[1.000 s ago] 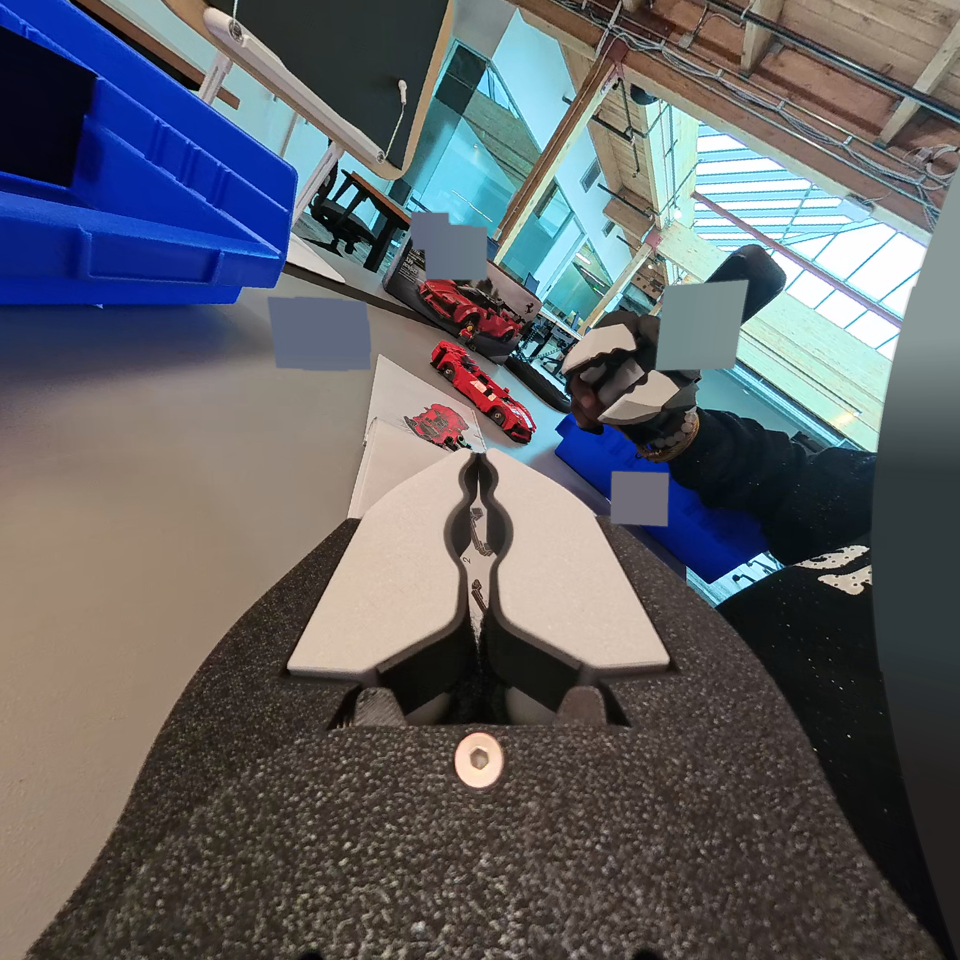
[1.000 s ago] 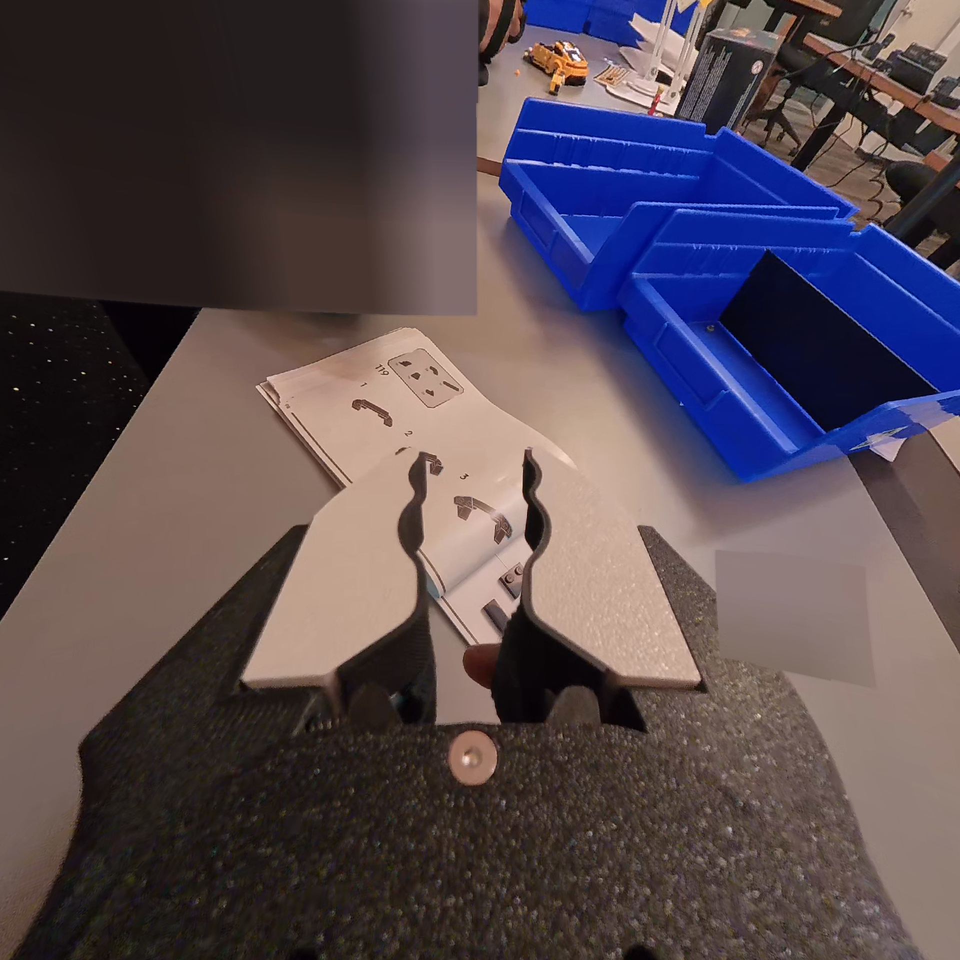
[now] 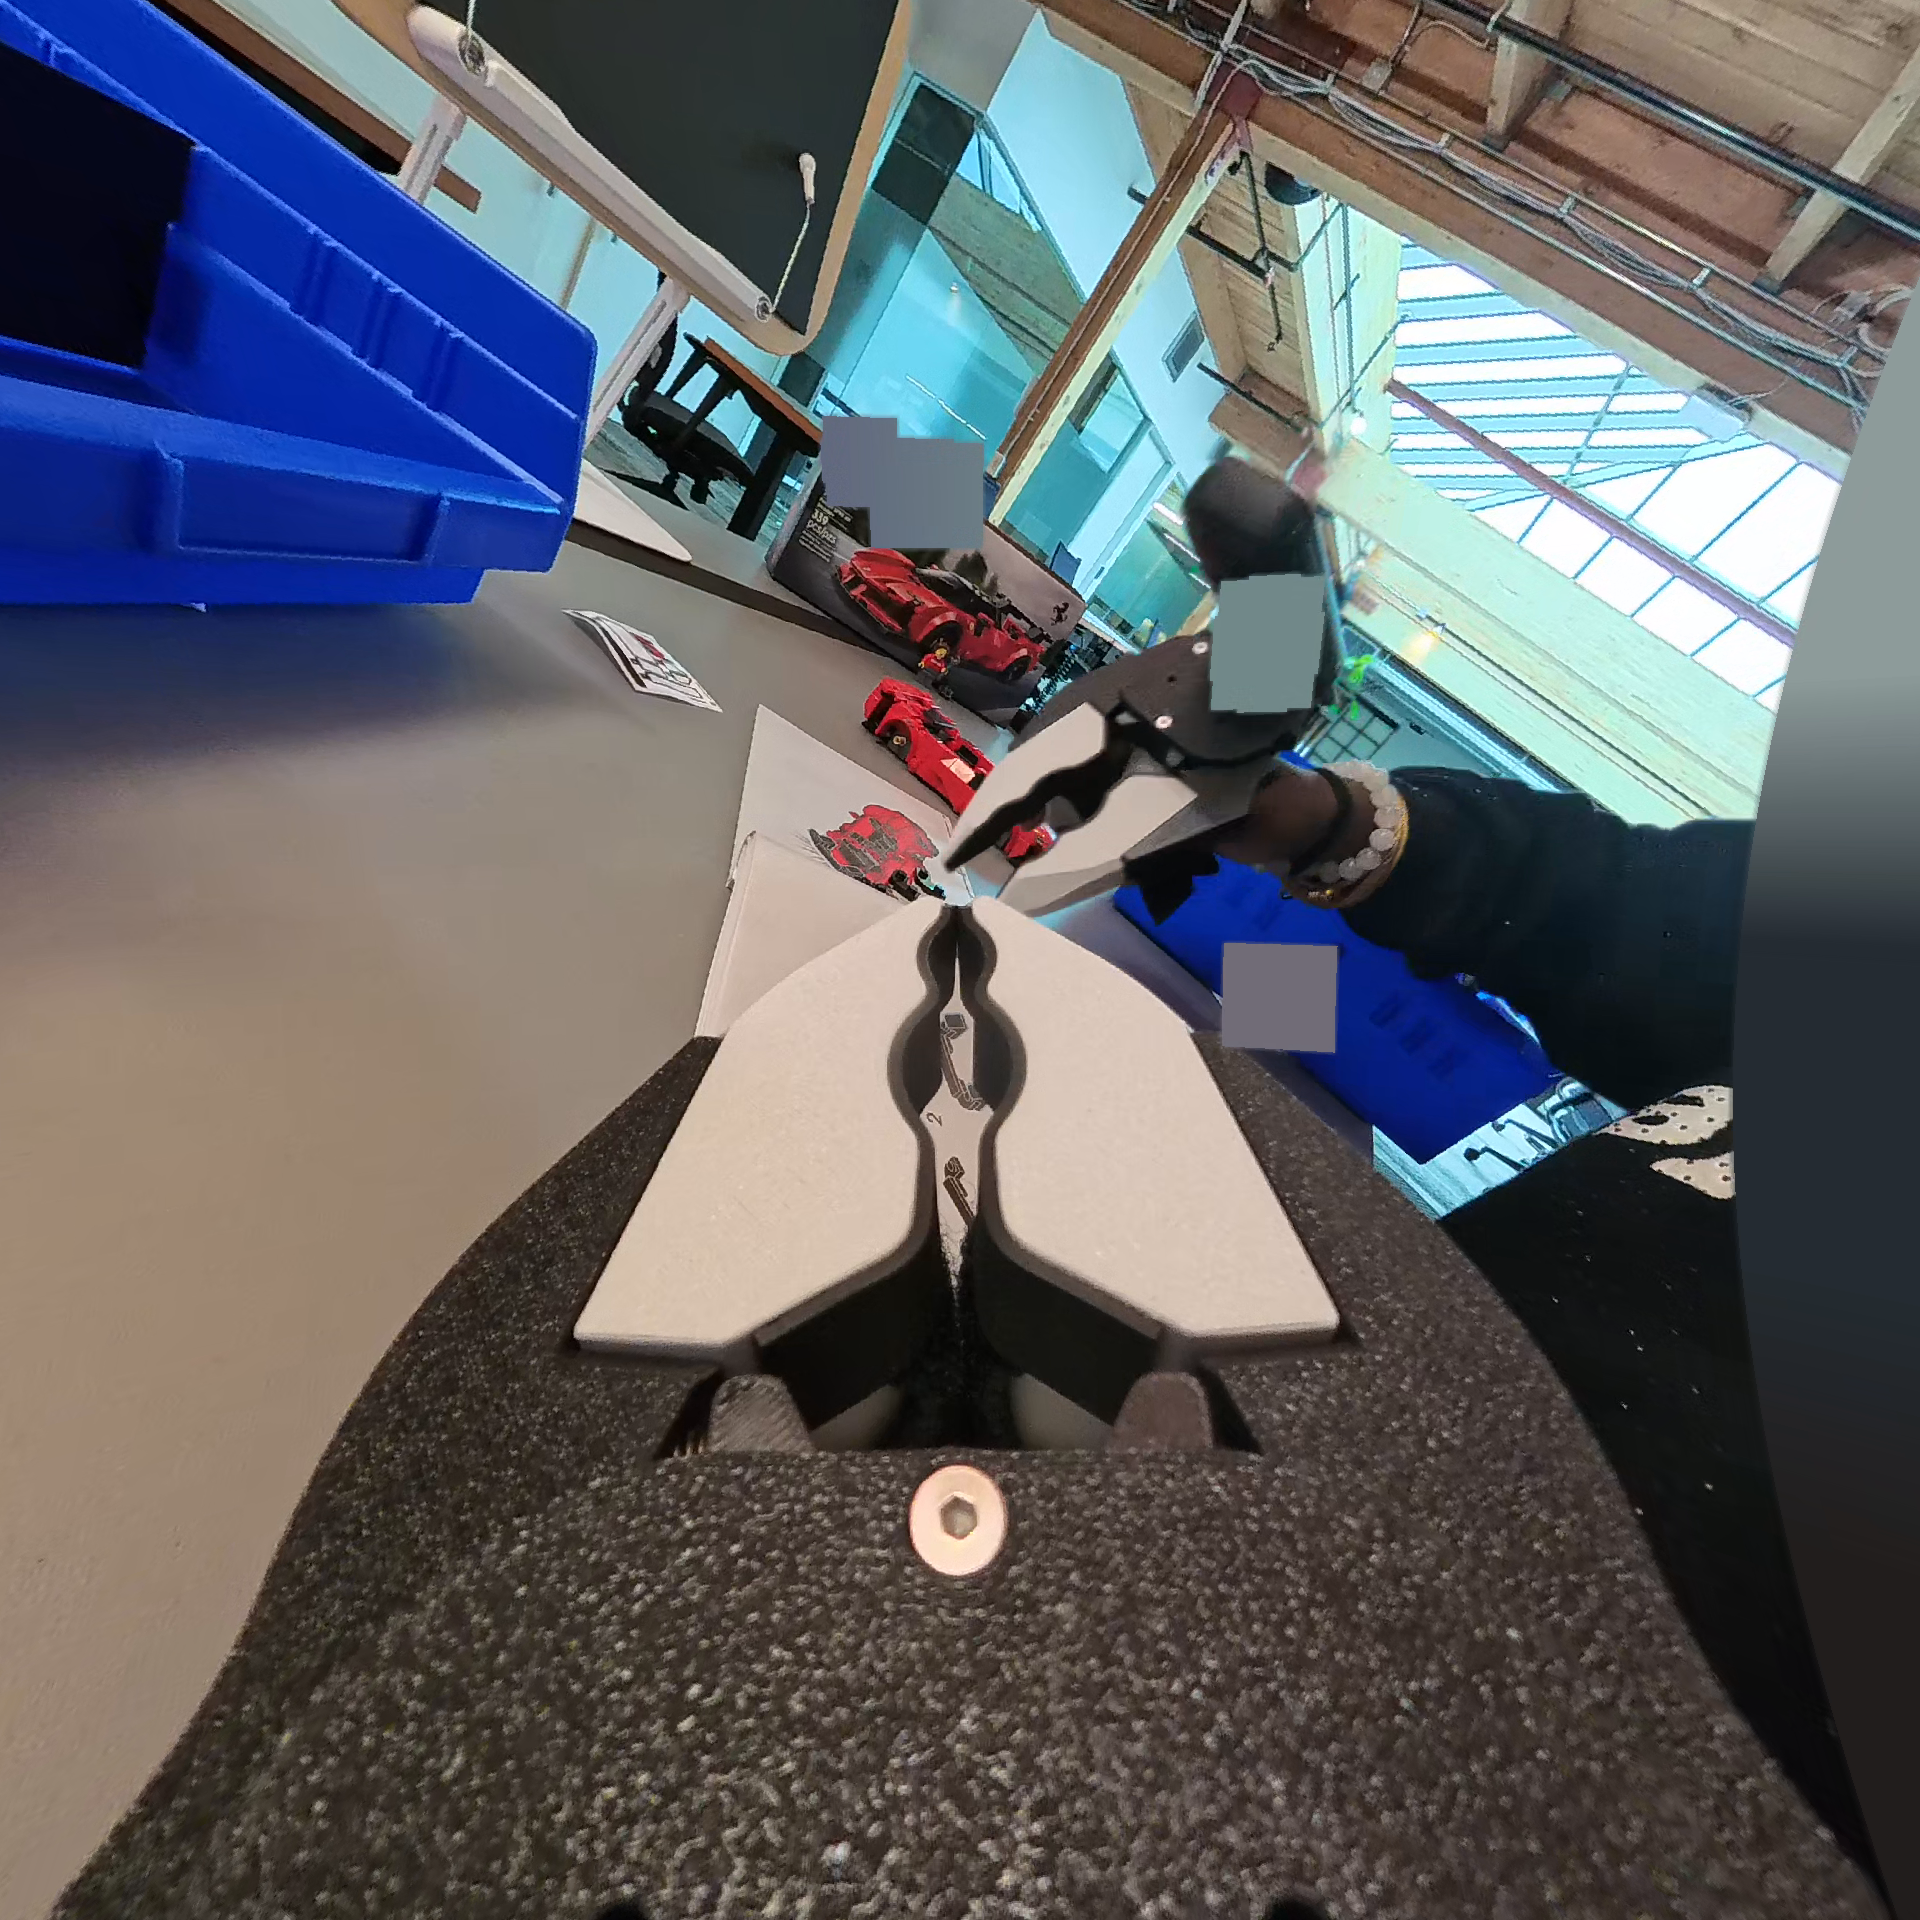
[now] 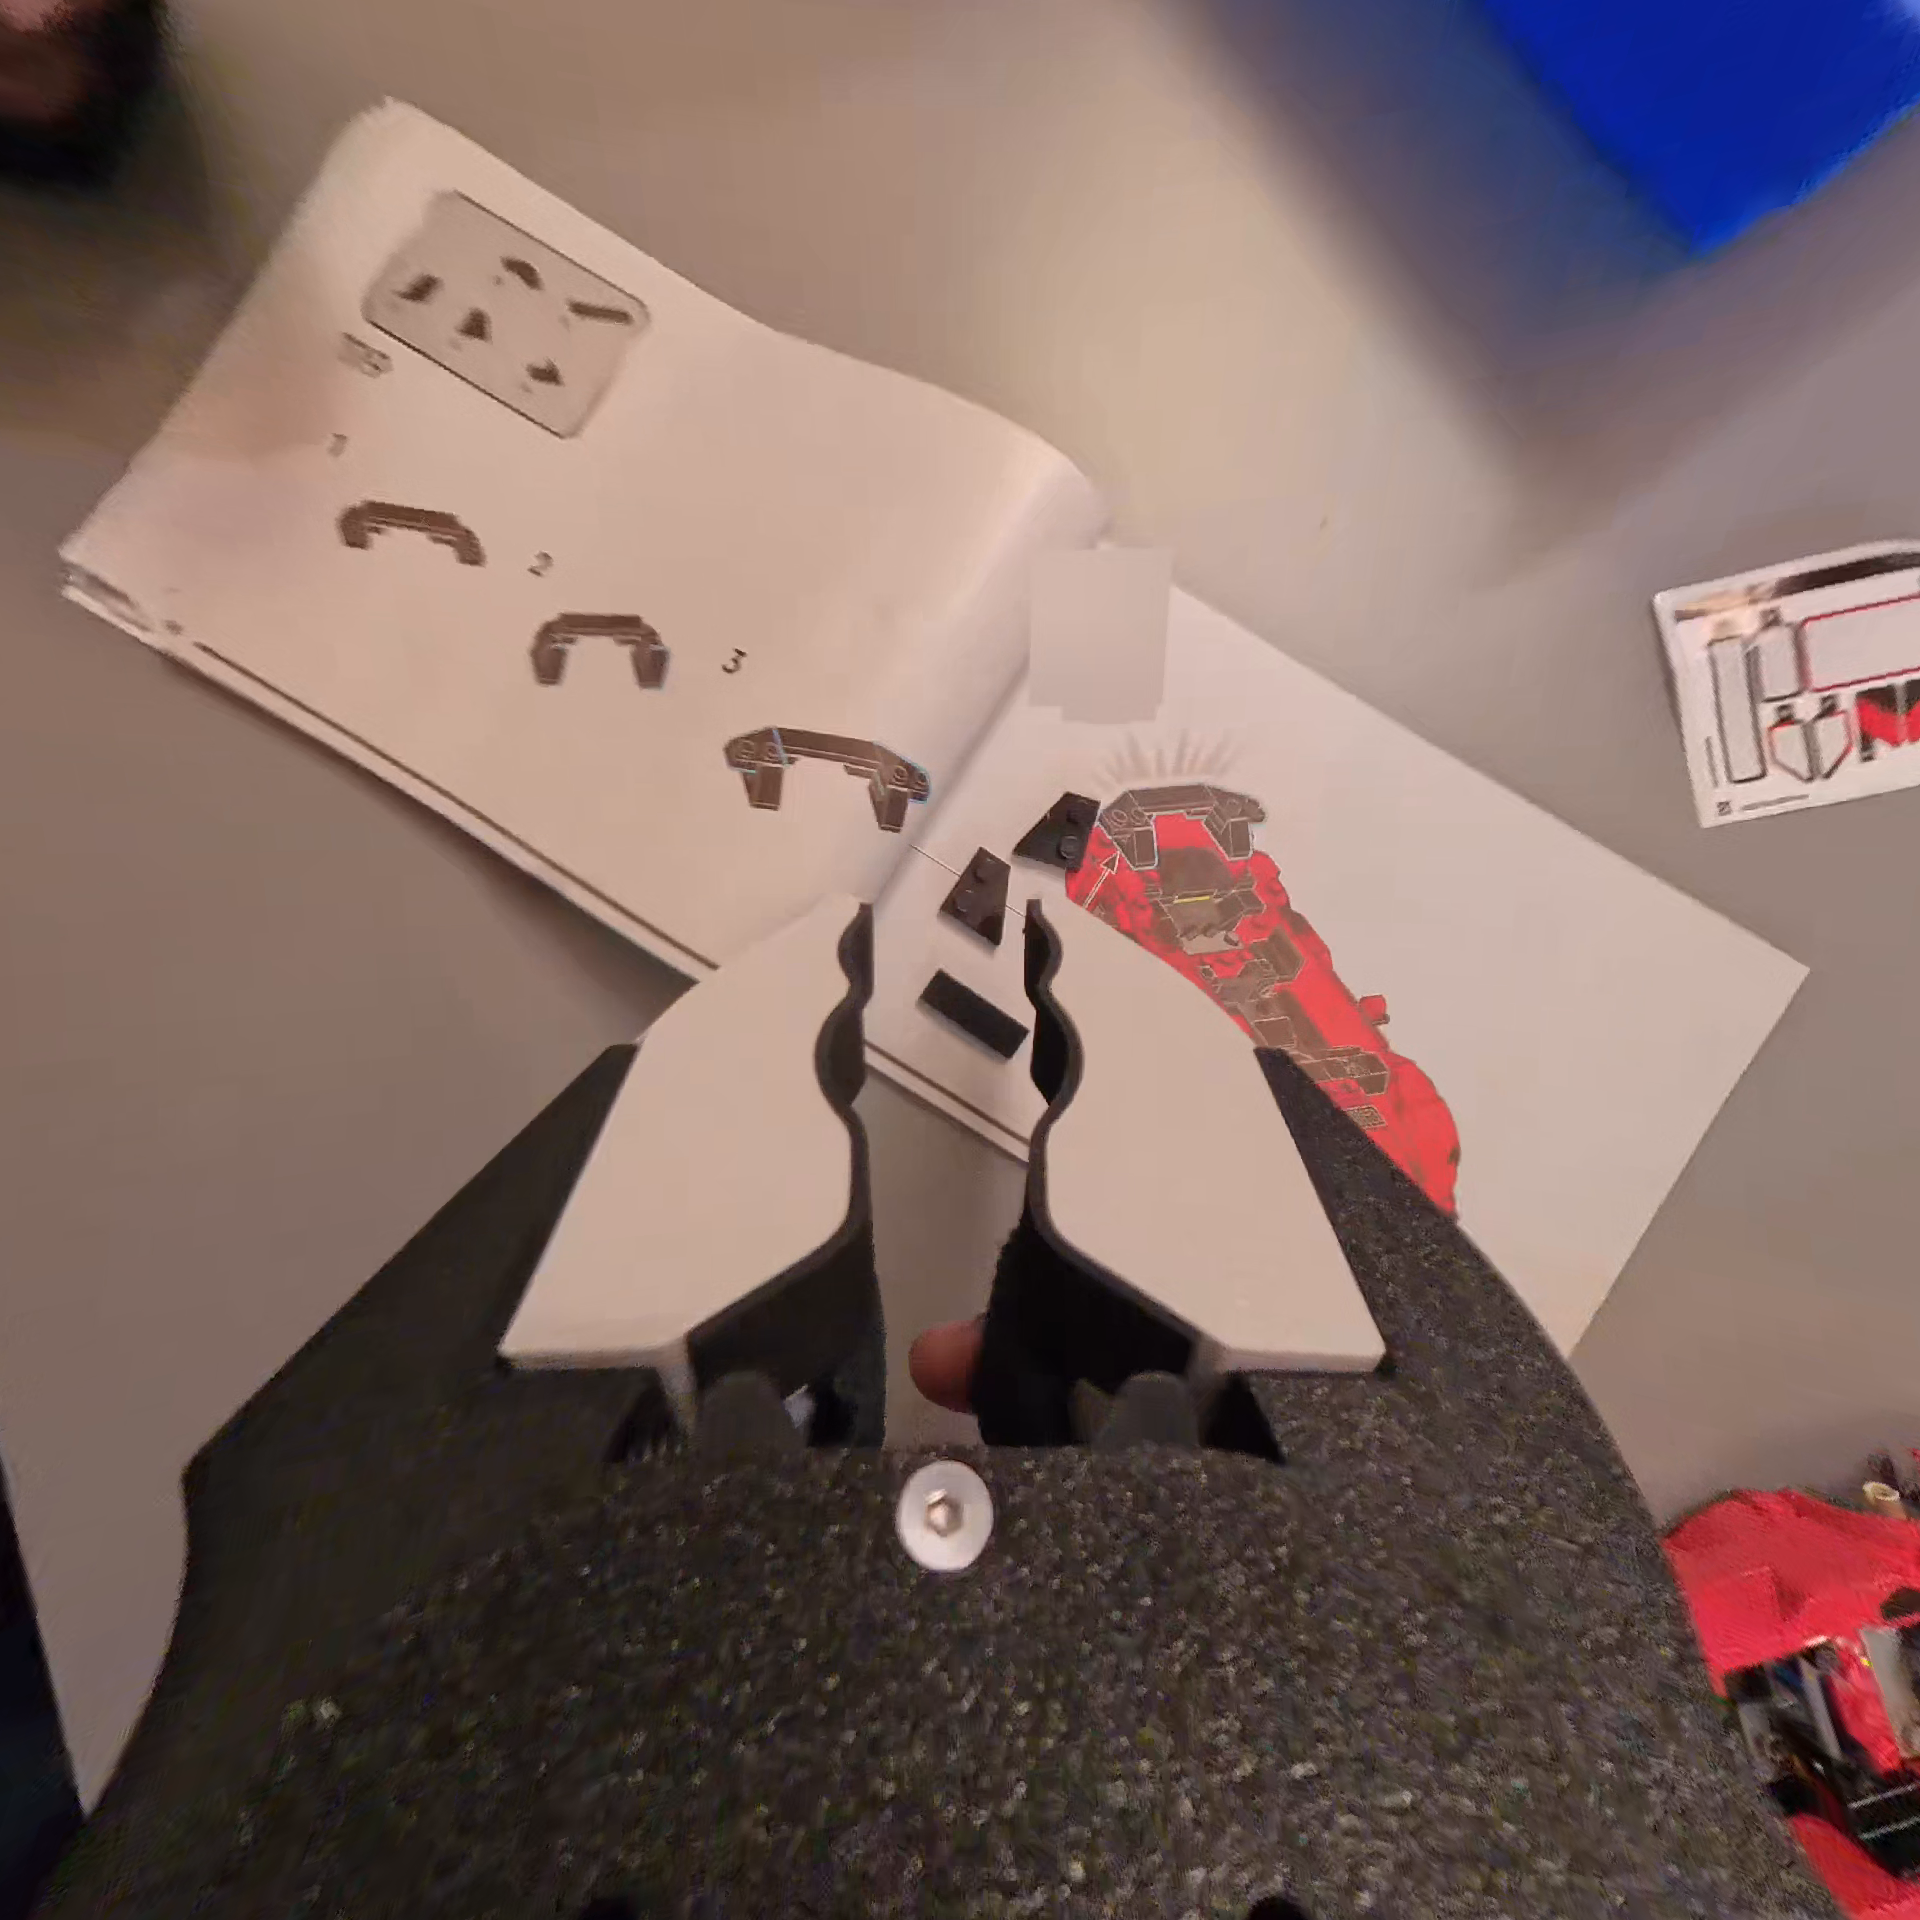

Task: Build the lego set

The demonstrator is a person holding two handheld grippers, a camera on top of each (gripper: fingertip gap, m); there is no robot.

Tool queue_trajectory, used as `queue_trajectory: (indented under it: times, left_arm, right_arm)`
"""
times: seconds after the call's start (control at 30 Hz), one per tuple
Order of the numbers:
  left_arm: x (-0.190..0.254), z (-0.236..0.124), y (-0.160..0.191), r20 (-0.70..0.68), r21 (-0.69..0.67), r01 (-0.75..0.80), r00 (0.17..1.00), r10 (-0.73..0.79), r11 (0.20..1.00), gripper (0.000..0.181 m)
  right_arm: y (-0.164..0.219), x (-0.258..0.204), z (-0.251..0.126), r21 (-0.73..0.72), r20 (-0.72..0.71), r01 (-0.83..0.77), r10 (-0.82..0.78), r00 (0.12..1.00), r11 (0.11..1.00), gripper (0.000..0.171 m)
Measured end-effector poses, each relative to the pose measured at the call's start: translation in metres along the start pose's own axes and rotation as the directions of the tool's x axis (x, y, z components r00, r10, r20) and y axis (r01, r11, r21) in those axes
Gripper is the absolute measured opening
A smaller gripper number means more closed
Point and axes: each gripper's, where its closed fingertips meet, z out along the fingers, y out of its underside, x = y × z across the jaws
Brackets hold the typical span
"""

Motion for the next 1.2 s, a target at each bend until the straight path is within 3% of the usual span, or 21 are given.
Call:
queue_trajectory:
  times: [0.17,0.37,0.53,0.6,0.67,0.73,0.8,0.9,0.97,1.0,1.1,1.13,1.2]
  left_arm:
    - [0.000,0.000,-0.001,-0.006,0.005,0.004,1.000,-0.004,1.000,0.000]
    - [0.000,-0.001,-0.001,-0.013,0.008,0.009,1.000,-0.009,1.000,0.000]
    - [0.001,-0.001,-0.001,-0.016,0.011,0.012,1.000,-0.012,1.000,0.000]
    - [0.000,-0.001,-0.001,-0.016,0.011,0.012,1.000,-0.012,1.000,0.000]
    - [0.000,-0.001,-0.001,-0.017,0.010,0.013,1.000,-0.013,1.000,0.000]
    - [0.000,-0.001,-0.001,-0.018,0.011,0.015,1.000,-0.015,1.000,0.000]
    - [0.000,-0.001,-0.001,-0.019,0.011,0.015,1.000,-0.015,1.000,0.000]
    - [0.000,-0.002,-0.001,-0.019,0.012,0.014,1.000,-0.014,1.000,0.000]
    - [0.000,-0.002,-0.001,-0.019,0.012,0.015,1.000,-0.015,1.000,0.000]
    - [0.001,-0.002,-0.001,-0.019,0.012,0.015,1.000,-0.015,1.000,0.000]
    - [0.001,-0.001,-0.002,-0.017,0.010,0.014,1.000,-0.014,1.000,0.000]
    - [0.002,-0.001,-0.002,-0.017,0.011,0.013,1.000,-0.013,1.000,0.000]
    - [0.002,0.000,-0.002,-0.018,0.013,0.015,1.000,-0.015,1.000,0.000]
  right_arm:
    - [0.014,0.005,0.021,-0.104,-0.023,-0.026,0.024,0.999,0.994,0.028]
    - [0.015,0.009,0.027,-0.118,0.003,-0.054,0.055,0.998,0.991,0.014]
    - [0.003,0.002,0.022,-0.075,0.005,0.305,-0.306,0.952,0.949,0.013]
    - [-0.013,-0.001,0.010,-0.039,-0.096,0.581,-0.582,0.807,0.813,0.014]
    - [-0.038,-0.008,-0.010,-0.047,-0.285,0.845,-0.818,0.500,0.533,0.013]
    - [-0.058,-0.019,-0.029,-0.116,-0.426,0.954,-0.881,0.204,0.277,0.013]
    - [-0.070,-0.026,-0.042,-0.176,-0.505,0.971,-0.862,0.050,0.159,0.013]
    - [-0.085,-0.034,-0.061,-0.206,-0.606,0.974,-0.793,-0.055,0.090,0.013]
    - [-0.089,-0.038,-0.066,-0.201,-0.621,0.976,-0.781,-0.059,0.086,0.013]
    - [-0.087,-0.036,-0.064,-0.177,-0.608,0.976,-0.794,-0.010,0.124,0.013]
    - [-0.070,-0.022,-0.046,-0.046,-0.492,0.923,-0.813,0.313,0.383,0.013]
    - [-0.068,-0.020,-0.043,-0.009,-0.474,0.901,-0.795,0.378,0.434,0.014]
    - [-0.061,-0.018,-0.036,-0.005,-0.423,0.890,-0.808,0.411,0.456,0.013]
